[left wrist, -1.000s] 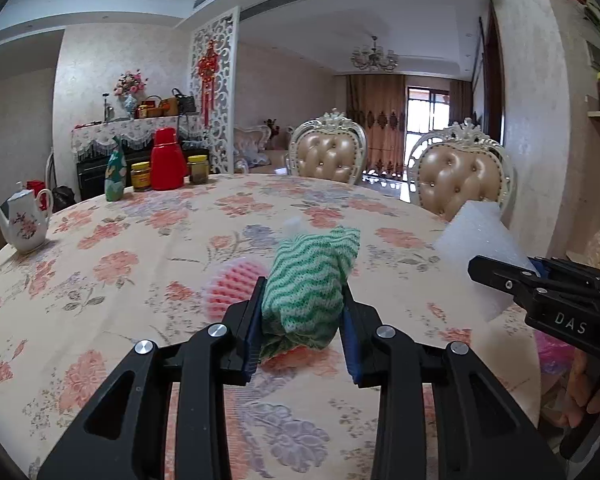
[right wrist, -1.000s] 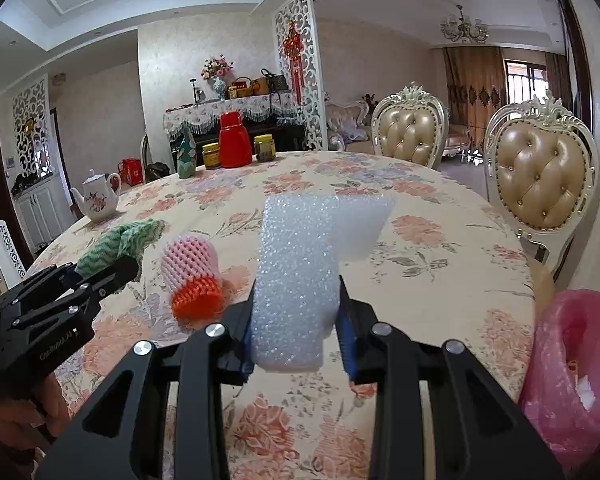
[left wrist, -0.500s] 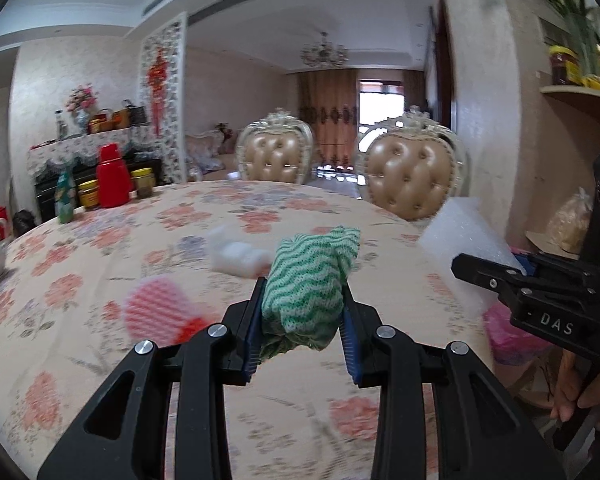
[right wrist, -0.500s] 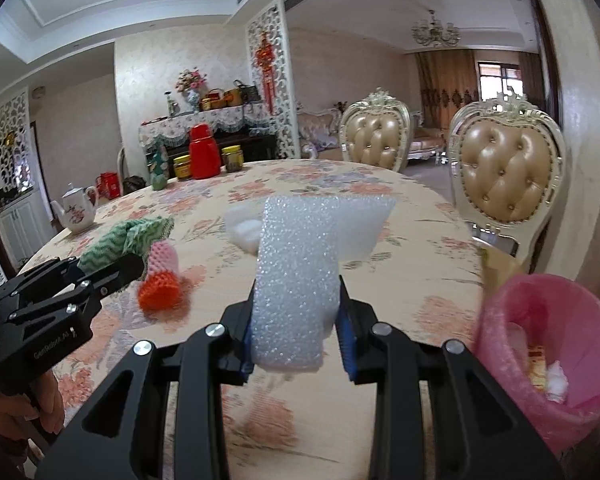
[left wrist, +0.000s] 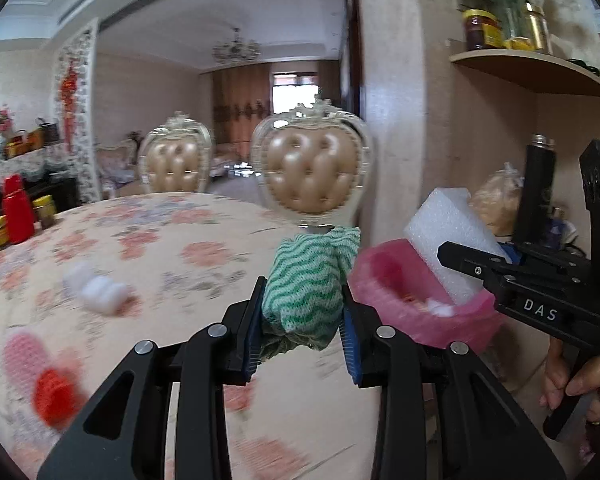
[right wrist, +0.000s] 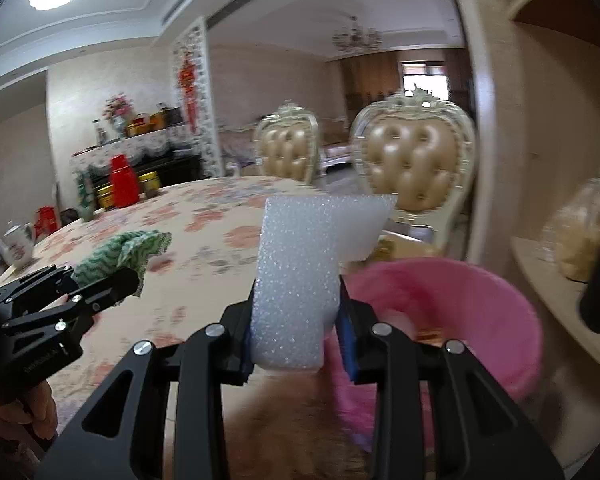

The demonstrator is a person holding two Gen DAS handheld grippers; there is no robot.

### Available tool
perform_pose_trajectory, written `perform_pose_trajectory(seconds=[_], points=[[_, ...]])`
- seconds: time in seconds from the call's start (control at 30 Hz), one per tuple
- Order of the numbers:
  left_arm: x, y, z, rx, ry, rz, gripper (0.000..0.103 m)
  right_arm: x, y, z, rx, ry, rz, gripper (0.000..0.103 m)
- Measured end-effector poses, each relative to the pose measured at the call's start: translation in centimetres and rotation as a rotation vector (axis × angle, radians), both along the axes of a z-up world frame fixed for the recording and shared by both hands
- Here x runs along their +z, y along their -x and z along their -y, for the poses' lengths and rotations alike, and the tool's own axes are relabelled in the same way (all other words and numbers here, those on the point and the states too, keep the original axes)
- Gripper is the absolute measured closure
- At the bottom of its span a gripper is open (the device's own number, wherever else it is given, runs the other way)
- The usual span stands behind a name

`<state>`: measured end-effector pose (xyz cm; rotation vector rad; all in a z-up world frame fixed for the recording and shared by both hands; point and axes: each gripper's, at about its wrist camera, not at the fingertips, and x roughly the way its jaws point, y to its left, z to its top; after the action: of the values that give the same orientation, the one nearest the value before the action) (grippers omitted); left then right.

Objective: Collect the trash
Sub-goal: 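Carry the green cloth and white foam block to the pink bin with both grippers, then open both grippers over the bin to drop the cloth and foam block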

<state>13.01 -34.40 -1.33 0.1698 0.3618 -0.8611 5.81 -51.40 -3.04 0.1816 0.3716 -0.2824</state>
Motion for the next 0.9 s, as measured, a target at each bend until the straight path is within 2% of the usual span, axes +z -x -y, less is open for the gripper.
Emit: perform_pose_trajectory(seconds=[0.27,0.53,0.7,0.9], points=[[0.6,1.0,7.3,-0.145,0.017,-0.013,0.071,-0.4,2.6,5.0,-0.107,0.004,-0.002,0.071],[-0.4,0.0,13.5,-0.204,0.017,-0.054,0.071,-1.2,3.9,10.1,-0.187,-0.007,-0.027,0.071],[-1.8,-1.5,17.1,-0.241,-0.011,-0.107,0.071,-1.8,3.6,12.2,-0.183,-0.022,-0.046,0.071],[-3.0,-2.7,19.5,-0.253,-0.033,-0.137,0.071,-2.6,2.4,14.0,-0.145,-0.036,-0.061,0.07]])
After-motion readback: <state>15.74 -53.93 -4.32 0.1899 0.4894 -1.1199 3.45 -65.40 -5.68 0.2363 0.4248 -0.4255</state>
